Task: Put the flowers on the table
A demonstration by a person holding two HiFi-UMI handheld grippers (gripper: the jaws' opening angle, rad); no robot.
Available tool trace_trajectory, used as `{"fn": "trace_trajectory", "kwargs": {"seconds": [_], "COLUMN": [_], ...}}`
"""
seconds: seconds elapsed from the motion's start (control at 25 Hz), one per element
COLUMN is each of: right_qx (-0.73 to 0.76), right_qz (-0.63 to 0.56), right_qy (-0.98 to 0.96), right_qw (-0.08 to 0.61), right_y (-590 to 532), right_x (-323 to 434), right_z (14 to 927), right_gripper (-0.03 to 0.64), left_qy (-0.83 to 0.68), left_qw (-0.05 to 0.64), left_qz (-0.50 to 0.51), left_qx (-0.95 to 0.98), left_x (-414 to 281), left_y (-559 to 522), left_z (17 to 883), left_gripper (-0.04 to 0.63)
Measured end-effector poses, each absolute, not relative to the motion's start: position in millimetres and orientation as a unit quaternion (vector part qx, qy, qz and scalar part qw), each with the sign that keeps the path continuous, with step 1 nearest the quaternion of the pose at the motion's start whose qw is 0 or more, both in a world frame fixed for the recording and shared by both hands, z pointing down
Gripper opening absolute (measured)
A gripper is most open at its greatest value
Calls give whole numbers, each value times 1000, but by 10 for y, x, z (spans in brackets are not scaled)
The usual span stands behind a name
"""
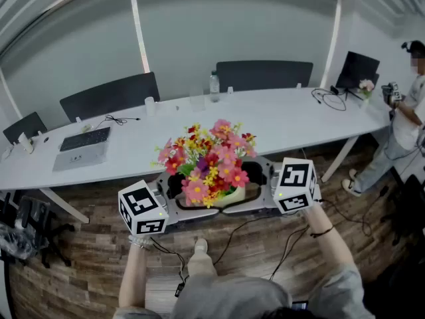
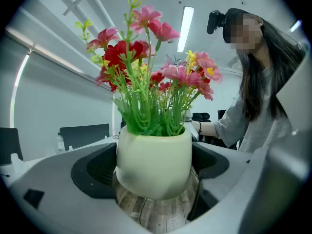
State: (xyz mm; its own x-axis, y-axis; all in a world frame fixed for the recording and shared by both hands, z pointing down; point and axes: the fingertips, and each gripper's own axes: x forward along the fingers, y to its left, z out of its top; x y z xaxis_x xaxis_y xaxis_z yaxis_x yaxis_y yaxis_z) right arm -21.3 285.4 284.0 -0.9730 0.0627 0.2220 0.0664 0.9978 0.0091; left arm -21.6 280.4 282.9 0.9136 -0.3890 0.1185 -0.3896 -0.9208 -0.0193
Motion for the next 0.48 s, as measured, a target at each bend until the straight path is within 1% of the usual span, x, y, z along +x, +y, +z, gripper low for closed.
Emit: {"fn": "trace_trajectory", "kwargs": {"seconds": [0.48], "right_qx": [-31], "right_qz": [5], "right_qy": [-993], "right_qw": [115], "right_y": [2784], "right_x": [-195], "right_z": [2931], "right_gripper": [471], "left_qy": [-193], "left_qw": [11], "left_qz": [59], "left_qx": [979], "left_x": [-199], "left_y": [2735], "left_z": [2922], "left_gripper": [469]}}
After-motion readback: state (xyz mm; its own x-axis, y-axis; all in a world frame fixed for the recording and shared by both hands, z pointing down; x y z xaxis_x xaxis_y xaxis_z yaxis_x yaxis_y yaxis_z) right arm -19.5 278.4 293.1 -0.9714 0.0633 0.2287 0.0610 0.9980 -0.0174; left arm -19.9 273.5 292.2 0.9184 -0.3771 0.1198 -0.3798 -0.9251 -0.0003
